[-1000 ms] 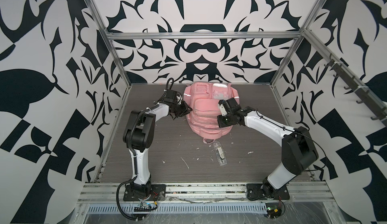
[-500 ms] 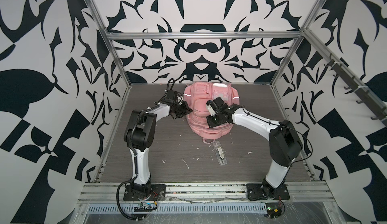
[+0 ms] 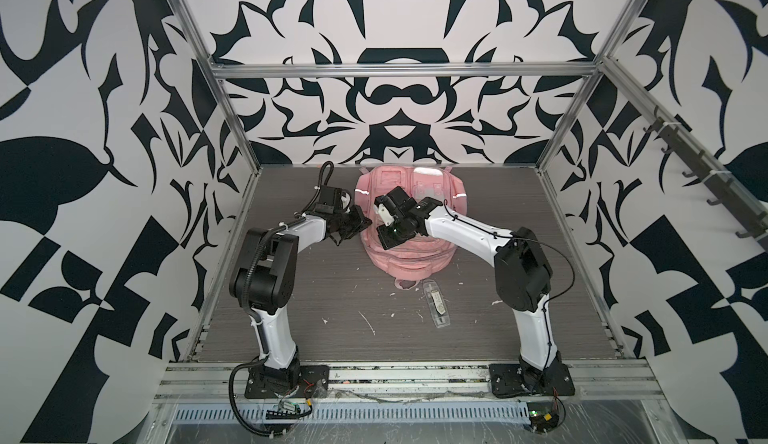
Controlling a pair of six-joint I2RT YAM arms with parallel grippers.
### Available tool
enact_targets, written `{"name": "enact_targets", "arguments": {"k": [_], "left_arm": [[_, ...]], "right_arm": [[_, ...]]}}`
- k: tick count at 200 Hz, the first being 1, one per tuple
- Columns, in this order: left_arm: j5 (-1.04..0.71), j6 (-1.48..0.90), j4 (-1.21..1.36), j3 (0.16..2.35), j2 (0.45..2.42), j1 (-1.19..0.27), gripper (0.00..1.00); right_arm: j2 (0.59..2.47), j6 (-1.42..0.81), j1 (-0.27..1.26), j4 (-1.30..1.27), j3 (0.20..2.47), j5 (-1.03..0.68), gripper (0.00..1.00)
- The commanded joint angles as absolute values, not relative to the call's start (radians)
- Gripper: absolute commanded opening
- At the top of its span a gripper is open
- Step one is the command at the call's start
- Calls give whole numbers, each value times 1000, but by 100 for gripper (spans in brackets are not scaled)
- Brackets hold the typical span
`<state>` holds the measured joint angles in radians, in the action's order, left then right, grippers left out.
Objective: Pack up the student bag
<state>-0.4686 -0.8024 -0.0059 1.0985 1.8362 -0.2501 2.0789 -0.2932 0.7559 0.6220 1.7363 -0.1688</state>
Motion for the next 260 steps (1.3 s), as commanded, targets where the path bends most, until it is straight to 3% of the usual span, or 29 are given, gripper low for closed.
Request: {"name": "enact_targets", "arguments": {"k": [1,54,121,242,260], "left_arm": [[-425,-853,1,1001,1757,-223,0],[-302,-1008,182,756,1626,-263,0],[-324,-1013,189,844,1672,-372,0],[-344,-1024,217,837,1664,-404,0],[-354,-1014,200,840,1664,-403,6]], "right_arm": [[2069,-294,749,574,1795,-178,0],[2059,-284,749,564,1771,-184,0],[2036,-302,762,551,1712,-193,0],[2097,-370,775,522,1835,-241,0],[2082,-368,770,523,1812,-228,0]]}}
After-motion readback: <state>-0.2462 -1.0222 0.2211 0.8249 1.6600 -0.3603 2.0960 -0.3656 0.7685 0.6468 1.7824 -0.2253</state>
